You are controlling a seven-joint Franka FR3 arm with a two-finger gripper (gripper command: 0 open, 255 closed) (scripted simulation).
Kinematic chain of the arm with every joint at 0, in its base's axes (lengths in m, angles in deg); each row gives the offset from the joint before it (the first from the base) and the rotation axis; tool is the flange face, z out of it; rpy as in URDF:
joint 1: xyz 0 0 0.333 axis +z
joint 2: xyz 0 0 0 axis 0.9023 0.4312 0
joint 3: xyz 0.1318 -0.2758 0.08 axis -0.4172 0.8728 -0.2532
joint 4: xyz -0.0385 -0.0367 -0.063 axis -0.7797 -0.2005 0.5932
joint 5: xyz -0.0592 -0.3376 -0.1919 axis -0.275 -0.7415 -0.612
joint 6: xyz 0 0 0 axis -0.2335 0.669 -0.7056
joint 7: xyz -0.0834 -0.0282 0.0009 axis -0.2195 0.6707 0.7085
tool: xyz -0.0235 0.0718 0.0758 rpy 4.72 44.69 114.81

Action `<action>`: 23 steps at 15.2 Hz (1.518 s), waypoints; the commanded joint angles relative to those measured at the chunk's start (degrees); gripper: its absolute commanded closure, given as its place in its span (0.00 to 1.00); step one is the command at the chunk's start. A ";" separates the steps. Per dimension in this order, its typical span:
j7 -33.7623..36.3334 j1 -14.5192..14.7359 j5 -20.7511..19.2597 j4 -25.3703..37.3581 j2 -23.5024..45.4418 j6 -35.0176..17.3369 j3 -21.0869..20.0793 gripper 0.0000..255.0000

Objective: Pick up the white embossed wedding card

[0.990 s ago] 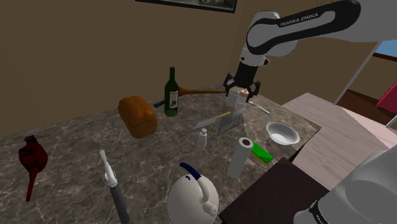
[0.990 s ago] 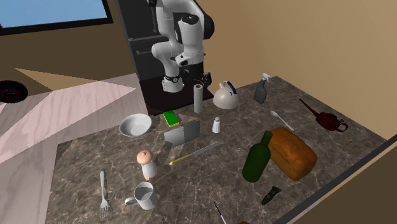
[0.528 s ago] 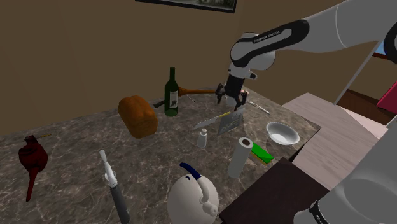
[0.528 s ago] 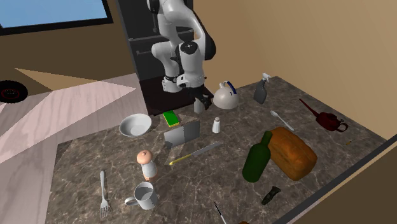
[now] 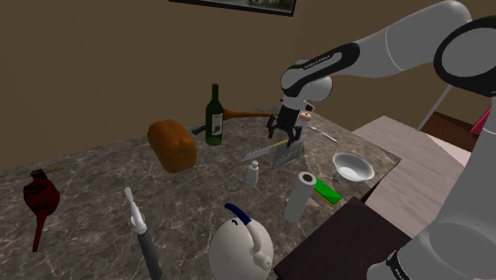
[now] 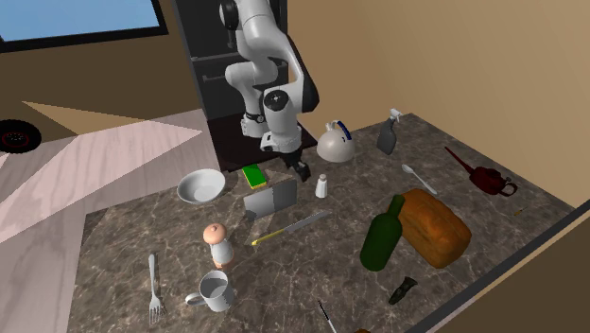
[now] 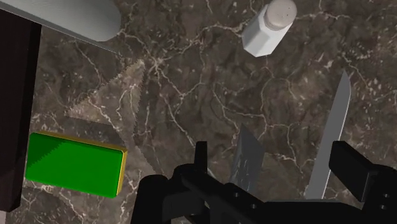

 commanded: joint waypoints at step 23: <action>1.01 0.02 -0.48 1.55 -2.08 3.53 0.11 1.00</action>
